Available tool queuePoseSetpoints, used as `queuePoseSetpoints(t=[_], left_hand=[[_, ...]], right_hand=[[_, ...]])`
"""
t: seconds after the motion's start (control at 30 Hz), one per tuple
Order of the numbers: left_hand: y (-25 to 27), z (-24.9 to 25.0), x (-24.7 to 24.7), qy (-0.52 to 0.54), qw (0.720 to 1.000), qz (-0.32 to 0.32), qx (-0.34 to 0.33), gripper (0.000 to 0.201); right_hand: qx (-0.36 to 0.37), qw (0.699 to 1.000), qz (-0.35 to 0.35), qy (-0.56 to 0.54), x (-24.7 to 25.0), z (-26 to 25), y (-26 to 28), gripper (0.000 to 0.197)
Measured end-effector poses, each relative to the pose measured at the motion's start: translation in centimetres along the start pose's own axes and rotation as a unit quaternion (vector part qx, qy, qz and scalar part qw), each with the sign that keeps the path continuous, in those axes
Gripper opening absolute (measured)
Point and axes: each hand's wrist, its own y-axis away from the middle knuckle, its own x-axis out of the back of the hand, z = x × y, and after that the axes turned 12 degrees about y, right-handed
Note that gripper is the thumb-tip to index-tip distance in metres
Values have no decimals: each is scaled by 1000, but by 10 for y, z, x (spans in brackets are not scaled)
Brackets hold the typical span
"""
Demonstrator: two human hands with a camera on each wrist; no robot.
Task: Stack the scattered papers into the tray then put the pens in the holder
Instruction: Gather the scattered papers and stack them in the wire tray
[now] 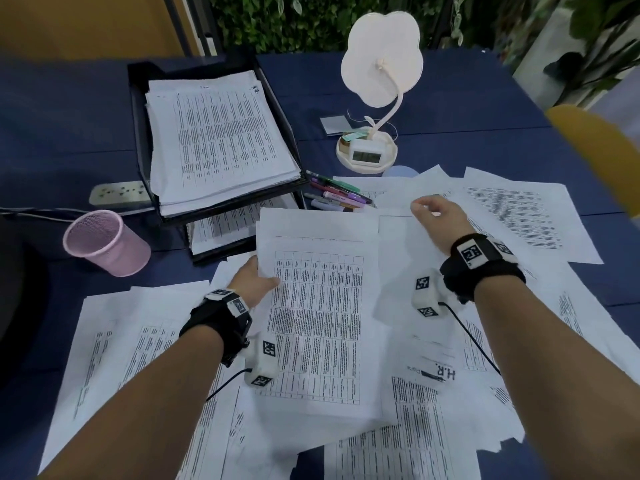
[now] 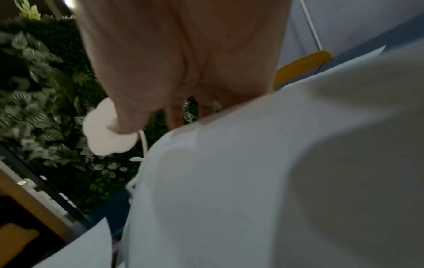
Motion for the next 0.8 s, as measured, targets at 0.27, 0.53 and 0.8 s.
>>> queuePoseSetpoints(t=[0.27, 0.53, 0.8], left_hand=[[-2, 1, 0, -47, 999, 22, 16, 52], [-2, 10, -9, -122, 991, 43, 23, 43], [1, 10, -9, -131, 990, 47, 22, 43]], right_hand=[[-305, 947, 30, 97, 1, 68, 24, 112], [-292, 955, 54, 13, 9, 72, 33, 84], [-212, 966, 77, 127, 12, 69, 48, 15]])
